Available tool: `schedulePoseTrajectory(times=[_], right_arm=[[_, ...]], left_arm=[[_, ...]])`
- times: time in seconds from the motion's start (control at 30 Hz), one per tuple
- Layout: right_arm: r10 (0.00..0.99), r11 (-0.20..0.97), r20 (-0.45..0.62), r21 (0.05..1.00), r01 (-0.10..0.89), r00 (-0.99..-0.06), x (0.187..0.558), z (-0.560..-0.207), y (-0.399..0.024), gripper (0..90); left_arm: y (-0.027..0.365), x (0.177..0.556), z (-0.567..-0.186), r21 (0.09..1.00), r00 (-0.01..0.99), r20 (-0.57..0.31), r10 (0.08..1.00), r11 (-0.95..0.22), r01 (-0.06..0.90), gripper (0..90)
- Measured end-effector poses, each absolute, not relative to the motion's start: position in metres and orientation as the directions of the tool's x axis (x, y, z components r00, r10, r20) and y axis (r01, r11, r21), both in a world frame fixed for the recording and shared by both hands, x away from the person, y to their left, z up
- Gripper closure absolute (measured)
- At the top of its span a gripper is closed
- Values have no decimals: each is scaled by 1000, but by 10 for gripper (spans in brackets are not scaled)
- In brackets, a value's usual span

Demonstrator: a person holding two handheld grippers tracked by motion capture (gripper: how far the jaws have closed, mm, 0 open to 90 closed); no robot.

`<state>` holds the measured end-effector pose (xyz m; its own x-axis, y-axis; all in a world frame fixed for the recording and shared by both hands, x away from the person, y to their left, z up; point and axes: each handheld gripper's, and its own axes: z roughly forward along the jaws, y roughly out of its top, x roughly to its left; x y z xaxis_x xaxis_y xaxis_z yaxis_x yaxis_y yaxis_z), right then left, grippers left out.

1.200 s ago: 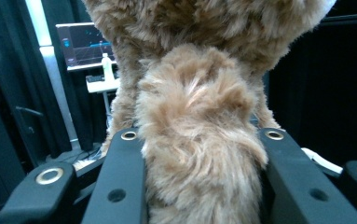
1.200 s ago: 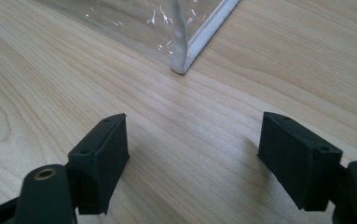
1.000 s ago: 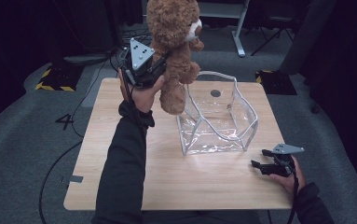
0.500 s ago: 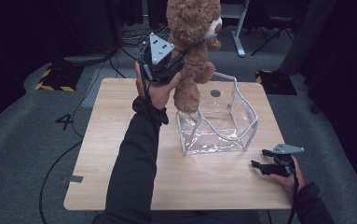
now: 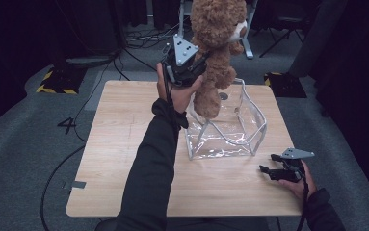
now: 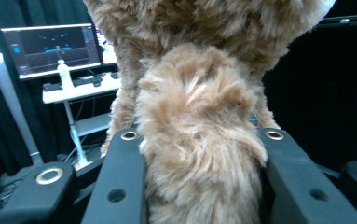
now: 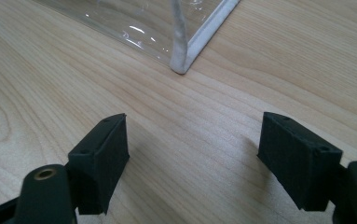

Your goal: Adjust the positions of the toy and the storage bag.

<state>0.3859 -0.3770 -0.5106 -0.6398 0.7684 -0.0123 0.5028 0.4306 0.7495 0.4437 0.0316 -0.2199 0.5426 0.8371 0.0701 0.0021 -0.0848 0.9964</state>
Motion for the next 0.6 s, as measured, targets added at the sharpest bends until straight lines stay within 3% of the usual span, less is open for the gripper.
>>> schedulePoseTrajectory(times=[0.6], right_arm=[[767,433,-13,749,502,-642,386,-511,-377,241]], left_arm=[[1,451,-240,995,589,49,807,-88,38,675]])
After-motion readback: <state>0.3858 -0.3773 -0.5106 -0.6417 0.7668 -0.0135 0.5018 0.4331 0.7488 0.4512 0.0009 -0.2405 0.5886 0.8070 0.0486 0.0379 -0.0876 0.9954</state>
